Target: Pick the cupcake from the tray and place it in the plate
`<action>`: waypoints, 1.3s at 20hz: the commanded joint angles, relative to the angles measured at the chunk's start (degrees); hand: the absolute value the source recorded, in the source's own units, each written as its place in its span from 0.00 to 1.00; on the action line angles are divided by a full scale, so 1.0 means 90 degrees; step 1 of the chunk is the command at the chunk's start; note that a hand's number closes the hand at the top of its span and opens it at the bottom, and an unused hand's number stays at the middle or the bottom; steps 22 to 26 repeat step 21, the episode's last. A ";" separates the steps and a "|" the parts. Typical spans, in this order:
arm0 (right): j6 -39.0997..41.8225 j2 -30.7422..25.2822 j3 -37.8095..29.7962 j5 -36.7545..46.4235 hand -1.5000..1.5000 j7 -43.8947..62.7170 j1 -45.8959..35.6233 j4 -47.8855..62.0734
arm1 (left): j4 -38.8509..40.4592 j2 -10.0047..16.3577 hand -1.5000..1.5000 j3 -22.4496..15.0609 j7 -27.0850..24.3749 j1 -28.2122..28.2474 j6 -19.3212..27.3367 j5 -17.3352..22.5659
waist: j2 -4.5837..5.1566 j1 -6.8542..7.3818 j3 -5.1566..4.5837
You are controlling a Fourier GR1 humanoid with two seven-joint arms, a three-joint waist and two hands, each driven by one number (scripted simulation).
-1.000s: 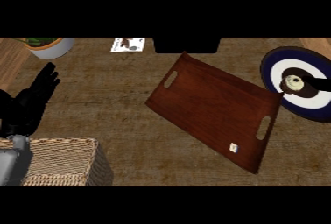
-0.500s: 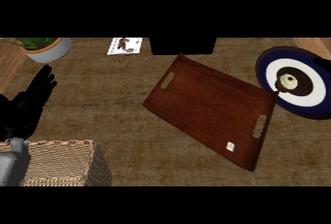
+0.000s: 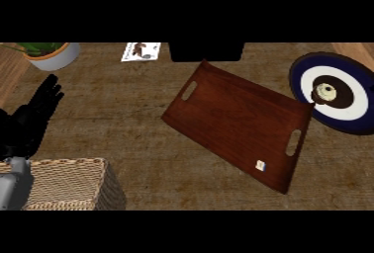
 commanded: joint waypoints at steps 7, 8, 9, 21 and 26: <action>0.0665 -0.0591 -0.0250 -0.0280 0.00 -0.0577 0.0471 0.0440 | 0.0108 -0.0964 0.50 -0.0558 -0.0035 0.0306 0.0363 -0.0220 | 0.0114 0.0025 -0.0124; 0.0491 -0.0538 -0.0219 -0.0216 0.00 -0.0607 0.0386 0.0645 | 0.0638 -0.0704 0.50 -0.0274 -0.0296 0.0074 0.0125 -0.0154 | 0.0146 0.0029 -0.0126; 0.0656 -0.0591 -0.0380 -0.0357 0.00 -0.0804 0.0783 0.0540 | 0.0079 -0.0726 0.50 -0.0366 0.0214 0.0166 0.0184 -0.0064 | 0.0103 -0.0005 -0.0123; 0.0754 -0.1063 -0.0232 -0.0077 0.00 -0.1264 0.0928 0.1588 | 0.0146 -0.0787 0.50 -0.0316 0.0122 0.0048 -0.0036 -0.0026 | 0.0150 0.0103 -0.0110; 0.0754 -0.1063 -0.0232 -0.0077 0.00 -0.1264 0.0928 0.1588 | 0.0146 -0.0787 0.50 -0.0316 0.0122 0.0048 -0.0036 -0.0026 | 0.0150 0.0103 -0.0110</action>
